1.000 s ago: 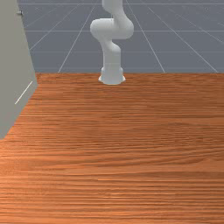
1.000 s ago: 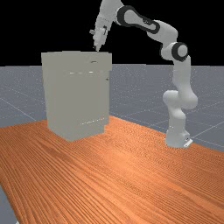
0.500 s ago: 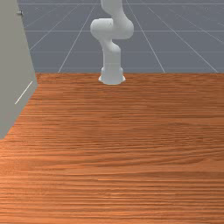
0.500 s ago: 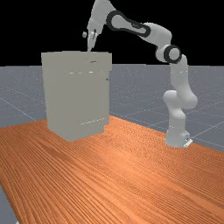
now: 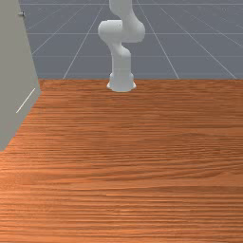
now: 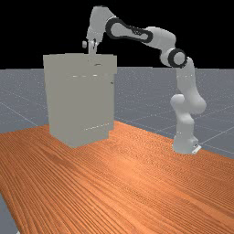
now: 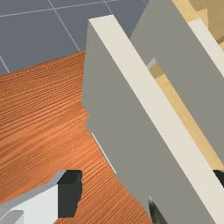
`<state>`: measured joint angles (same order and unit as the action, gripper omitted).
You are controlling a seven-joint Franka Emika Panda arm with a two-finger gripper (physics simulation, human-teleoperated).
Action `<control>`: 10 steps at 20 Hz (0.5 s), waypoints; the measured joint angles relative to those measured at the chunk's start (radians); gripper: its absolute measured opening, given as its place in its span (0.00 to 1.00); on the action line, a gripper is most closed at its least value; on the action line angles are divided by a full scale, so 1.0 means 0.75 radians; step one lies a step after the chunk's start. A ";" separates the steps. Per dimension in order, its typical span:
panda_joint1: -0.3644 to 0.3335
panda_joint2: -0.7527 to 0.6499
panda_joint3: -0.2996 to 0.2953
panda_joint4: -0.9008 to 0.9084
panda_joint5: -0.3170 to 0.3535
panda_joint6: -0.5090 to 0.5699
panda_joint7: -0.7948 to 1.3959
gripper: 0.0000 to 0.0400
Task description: Open the drawer
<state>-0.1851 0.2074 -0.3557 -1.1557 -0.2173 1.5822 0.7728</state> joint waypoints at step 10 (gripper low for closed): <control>0.050 -0.072 0.025 -0.089 0.007 -0.049 0.024 1.00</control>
<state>-0.1478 0.1533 -0.3369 -1.2221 -0.2122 1.5456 0.7911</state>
